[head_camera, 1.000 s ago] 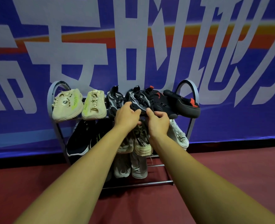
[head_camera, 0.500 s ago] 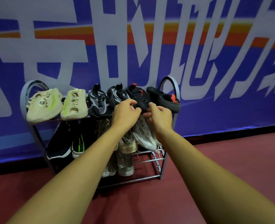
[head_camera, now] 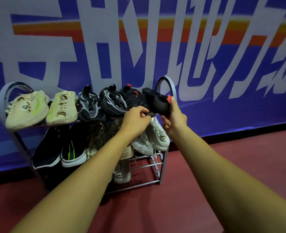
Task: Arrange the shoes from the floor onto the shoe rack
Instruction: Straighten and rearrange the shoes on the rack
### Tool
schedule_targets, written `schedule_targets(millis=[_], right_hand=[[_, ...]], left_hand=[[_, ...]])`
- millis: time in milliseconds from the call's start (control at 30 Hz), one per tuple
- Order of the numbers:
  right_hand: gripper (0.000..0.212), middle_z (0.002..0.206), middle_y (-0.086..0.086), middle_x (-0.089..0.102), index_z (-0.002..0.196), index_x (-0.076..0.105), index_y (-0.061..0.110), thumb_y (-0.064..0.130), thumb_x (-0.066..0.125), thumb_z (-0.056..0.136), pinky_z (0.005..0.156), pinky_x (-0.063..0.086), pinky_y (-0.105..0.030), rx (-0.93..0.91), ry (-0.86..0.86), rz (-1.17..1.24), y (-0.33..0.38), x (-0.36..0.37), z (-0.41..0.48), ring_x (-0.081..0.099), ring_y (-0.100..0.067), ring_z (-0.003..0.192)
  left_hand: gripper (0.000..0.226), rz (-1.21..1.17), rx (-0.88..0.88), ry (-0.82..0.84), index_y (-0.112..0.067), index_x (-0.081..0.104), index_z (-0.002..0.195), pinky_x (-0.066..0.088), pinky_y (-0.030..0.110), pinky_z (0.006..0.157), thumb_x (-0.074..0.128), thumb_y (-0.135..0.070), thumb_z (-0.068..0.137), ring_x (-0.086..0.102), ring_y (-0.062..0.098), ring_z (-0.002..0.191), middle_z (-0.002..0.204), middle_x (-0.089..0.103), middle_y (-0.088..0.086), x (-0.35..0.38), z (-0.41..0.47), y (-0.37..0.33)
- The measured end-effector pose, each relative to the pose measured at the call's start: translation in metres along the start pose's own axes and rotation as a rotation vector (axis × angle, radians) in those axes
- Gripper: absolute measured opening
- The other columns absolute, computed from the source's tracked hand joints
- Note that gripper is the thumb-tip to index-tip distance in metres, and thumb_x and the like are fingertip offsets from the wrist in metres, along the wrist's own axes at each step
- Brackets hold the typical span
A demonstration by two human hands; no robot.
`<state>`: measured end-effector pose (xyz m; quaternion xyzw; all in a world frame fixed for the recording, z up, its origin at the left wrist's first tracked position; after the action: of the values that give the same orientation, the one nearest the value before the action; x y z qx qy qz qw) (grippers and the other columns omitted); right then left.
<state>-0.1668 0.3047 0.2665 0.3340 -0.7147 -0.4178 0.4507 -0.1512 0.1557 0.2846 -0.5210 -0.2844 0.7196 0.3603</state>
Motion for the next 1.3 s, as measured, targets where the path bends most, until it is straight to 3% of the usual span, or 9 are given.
schedule_targets(millis=[267,367,467,700,800,933,1067,1200,1300], right_hand=[[0.037,0.077,-0.010,0.061,0.095,0.057,0.012,0.041,0.070,0.076,0.038,0.030,-0.022,0.013,-0.097,0.096,-0.002,0.007,-0.006,0.038,-0.011,0.045],[0.037,0.076,-0.009,0.059,0.097,0.057,0.012,0.040,0.068,0.075,0.037,0.028,-0.021,-0.012,-0.050,0.144,-0.001,0.012,-0.014,0.038,-0.010,0.043],[0.030,0.077,-0.007,0.058,0.094,0.059,0.012,0.036,0.067,0.078,0.035,0.028,-0.020,-0.013,0.064,0.135,-0.002,0.022,-0.024,0.041,-0.008,0.044],[0.024,0.076,-0.002,0.054,0.088,0.061,0.015,0.038,0.064,0.080,0.045,0.028,-0.020,0.022,0.245,0.194,-0.008,0.037,-0.042,0.042,-0.007,0.051],[0.029,0.077,-0.002,0.057,0.093,0.062,0.016,0.041,0.065,0.080,0.052,0.030,-0.021,0.032,0.253,0.211,-0.005,0.039,-0.045,0.045,-0.008,0.054],[0.031,0.076,-0.001,0.062,0.092,0.065,0.017,0.047,0.066,0.083,0.044,0.034,-0.018,0.043,0.256,0.223,-0.005,0.040,-0.047,0.049,-0.008,0.054],[0.056,0.090,-0.004,0.069,0.114,0.067,0.014,0.062,0.065,0.085,0.043,0.036,-0.017,0.037,0.270,0.289,-0.006,0.044,-0.049,0.052,-0.007,0.062],[0.053,0.106,-0.009,0.075,0.122,0.064,0.015,0.048,0.075,0.083,0.044,0.042,-0.016,0.038,0.331,0.197,-0.015,0.053,-0.054,0.057,-0.008,0.064],[0.053,0.100,-0.011,0.078,0.125,0.060,0.016,0.039,0.080,0.082,0.042,0.040,-0.015,0.053,0.323,0.173,-0.022,0.057,-0.056,0.057,-0.006,0.054]], left_hand=[[0.027,-0.206,-0.084,0.045,-0.023,0.065,0.119,0.046,0.021,0.059,0.058,-0.023,0.093,0.071,0.016,0.083,0.095,0.071,-0.001,-0.013,-0.003,0.006],[0.021,-0.439,-0.174,0.033,-0.021,0.065,0.116,0.035,0.014,0.041,0.058,-0.025,0.096,0.068,0.014,0.079,0.105,0.069,0.002,-0.020,-0.005,0.001],[0.015,-0.694,-0.270,0.011,-0.022,0.064,0.108,0.030,0.015,0.038,0.060,-0.031,0.096,0.067,0.014,0.076,0.108,0.070,0.006,-0.028,-0.006,-0.004],[0.037,-1.047,-0.398,-0.090,-0.023,0.059,0.119,0.030,0.015,0.035,0.061,-0.049,0.093,0.074,0.017,0.079,0.104,0.074,0.011,-0.056,-0.008,0.002],[0.044,-1.046,-0.437,-0.178,-0.024,0.057,0.121,0.029,0.016,0.034,0.064,-0.054,0.088,0.067,0.014,0.075,0.103,0.071,0.009,-0.068,-0.012,0.009],[0.044,-1.079,-0.492,-0.218,-0.022,0.060,0.115,0.028,0.015,0.034,0.065,-0.054,0.085,0.056,0.009,0.063,0.100,0.068,0.006,-0.077,-0.014,0.023],[0.037,-1.098,-0.505,-0.218,-0.023,0.060,0.113,0.026,0.015,0.033,0.070,-0.042,0.084,0.055,0.005,0.058,0.104,0.066,0.005,-0.078,-0.015,0.029],[0.047,-1.055,-0.466,-0.249,-0.016,0.062,0.117,0.027,0.015,0.034,0.078,-0.037,0.078,0.055,0.004,0.057,0.106,0.070,0.006,-0.076,-0.018,0.028],[0.051,-1.013,-0.477,-0.199,-0.016,0.064,0.119,0.027,0.015,0.034,0.080,-0.036,0.075,0.056,0.005,0.059,0.118,0.071,0.011,-0.071,-0.021,0.029]])
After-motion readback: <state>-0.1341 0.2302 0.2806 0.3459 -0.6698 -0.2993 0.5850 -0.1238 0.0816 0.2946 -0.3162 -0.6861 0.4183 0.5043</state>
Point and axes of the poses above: each hand's wrist, its own z-axis towards the middle knuckle, its own x-axis out of the palm, y = z × x, the point moved 3 cm from there along z, towards the middle knuckle
